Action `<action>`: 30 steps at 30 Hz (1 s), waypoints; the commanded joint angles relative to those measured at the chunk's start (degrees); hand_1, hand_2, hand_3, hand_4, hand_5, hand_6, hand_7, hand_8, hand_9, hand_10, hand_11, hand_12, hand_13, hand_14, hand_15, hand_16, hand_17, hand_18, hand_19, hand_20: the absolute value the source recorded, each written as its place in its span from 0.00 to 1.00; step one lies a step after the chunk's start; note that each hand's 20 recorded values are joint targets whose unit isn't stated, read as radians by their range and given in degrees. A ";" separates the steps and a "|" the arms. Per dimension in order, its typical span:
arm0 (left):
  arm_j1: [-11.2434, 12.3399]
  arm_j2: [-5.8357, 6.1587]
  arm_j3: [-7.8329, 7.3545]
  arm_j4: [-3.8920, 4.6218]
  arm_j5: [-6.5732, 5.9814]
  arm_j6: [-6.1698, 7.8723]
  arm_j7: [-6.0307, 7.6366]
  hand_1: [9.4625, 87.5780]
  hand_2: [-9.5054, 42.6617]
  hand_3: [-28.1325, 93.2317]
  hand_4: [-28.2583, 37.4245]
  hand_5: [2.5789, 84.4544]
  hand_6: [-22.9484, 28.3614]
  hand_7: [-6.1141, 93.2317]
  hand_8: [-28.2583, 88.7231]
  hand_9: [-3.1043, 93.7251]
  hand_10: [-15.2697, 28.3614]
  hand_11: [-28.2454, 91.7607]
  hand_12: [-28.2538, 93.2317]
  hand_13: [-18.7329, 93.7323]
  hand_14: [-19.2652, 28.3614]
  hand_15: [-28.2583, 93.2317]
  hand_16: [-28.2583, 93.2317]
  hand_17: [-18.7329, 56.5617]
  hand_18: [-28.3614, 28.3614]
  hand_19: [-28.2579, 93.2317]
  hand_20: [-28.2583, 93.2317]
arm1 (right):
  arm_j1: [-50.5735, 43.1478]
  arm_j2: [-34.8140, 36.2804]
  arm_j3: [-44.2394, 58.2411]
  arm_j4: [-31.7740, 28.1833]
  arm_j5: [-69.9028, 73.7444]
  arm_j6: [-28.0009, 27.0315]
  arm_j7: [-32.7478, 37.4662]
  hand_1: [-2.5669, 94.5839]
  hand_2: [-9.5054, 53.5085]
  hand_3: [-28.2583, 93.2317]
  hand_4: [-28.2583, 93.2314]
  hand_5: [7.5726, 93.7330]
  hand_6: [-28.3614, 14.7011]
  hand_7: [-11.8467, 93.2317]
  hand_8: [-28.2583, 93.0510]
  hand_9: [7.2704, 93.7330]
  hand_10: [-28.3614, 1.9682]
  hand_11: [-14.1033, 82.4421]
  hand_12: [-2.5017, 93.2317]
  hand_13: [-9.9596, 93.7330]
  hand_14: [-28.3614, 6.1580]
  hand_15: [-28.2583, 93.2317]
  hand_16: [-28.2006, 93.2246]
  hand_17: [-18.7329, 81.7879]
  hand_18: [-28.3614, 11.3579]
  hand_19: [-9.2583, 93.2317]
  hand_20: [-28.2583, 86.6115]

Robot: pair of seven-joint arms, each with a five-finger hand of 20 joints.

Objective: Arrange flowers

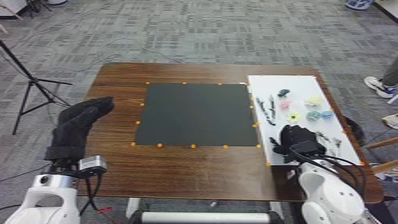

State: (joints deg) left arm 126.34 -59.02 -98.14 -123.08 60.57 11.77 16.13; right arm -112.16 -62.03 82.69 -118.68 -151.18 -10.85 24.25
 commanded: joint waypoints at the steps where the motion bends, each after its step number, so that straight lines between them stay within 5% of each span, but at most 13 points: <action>1: 0.51 -0.23 -0.29 -0.65 -0.39 -1.01 -0.53 0.21 0.08 0.81 0.19 0.61 0.49 0.24 0.18 0.54 0.65 0.40 0.34 0.51 0.76 0.38 0.24 0.36 0.71 0.31 0.38 | -0.98 -0.13 -1.00 2.97 6.14 -3.15 2.23 0.96 0.00 0.00 0.60 0.73 0.64 0.43 0.46 0.98 0.71 0.52 0.43 1.00 0.79 0.73 0.48 0.84 0.39 1.00 0.66; 9: 0.67 -0.22 -0.16 -0.52 -0.95 -0.68 -0.19 0.21 0.08 0.81 0.19 0.61 0.50 0.24 0.18 0.53 0.65 0.40 0.34 0.50 0.76 0.38 0.24 0.35 0.71 0.31 0.38 | 0.55 0.55 0.96 1.82 12.45 2.88 2.05 0.97 0.03 0.01 0.61 0.75 0.63 0.42 0.45 1.00 0.68 0.51 0.37 1.00 0.79 0.73 0.46 0.85 0.39 1.00 0.65; 16: 0.35 2.25 -1.71 0.20 -1.03 -0.71 -0.79 0.21 0.08 0.81 0.19 0.61 0.50 0.24 0.18 0.53 0.65 0.40 0.34 0.50 0.76 0.38 0.24 0.35 0.71 0.31 0.38 | 3.11 2.06 2.83 -1.89 15.97 6.81 1.10 0.97 0.04 0.00 0.61 0.76 0.62 0.42 0.45 1.00 0.66 0.50 0.34 1.00 0.80 0.73 0.46 0.85 0.40 1.00 0.66; 22: 0.49 2.61 -2.06 0.21 -1.27 -0.85 -0.86 0.21 0.08 0.81 0.19 0.61 0.50 0.24 0.19 0.53 0.65 0.40 0.34 0.50 0.76 0.38 0.24 0.35 0.71 0.31 0.38 | 5.14 1.84 3.57 -5.43 19.64 7.86 -0.49 0.97 0.03 0.00 0.64 0.76 0.63 0.44 0.44 1.00 0.67 0.48 0.34 1.00 0.80 0.73 0.46 0.85 0.40 1.00 0.67; 30: 0.61 5.14 -4.31 2.73 -1.15 0.46 -0.94 0.21 0.08 0.81 0.19 0.61 0.50 0.24 0.19 0.53 0.65 0.39 0.34 0.51 0.76 0.38 0.24 0.35 0.70 0.30 0.38 | 12.02 0.30 0.21 -6.61 28.12 5.18 -0.33 0.97 0.02 0.00 0.65 0.76 0.62 0.46 0.43 1.00 0.66 0.48 0.33 1.00 0.81 0.74 0.46 0.86 0.40 1.00 0.69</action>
State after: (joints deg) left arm 126.41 -55.96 -100.10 -122.43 59.67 11.36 15.63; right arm -106.29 -60.12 85.60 -124.03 -128.42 -3.96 23.74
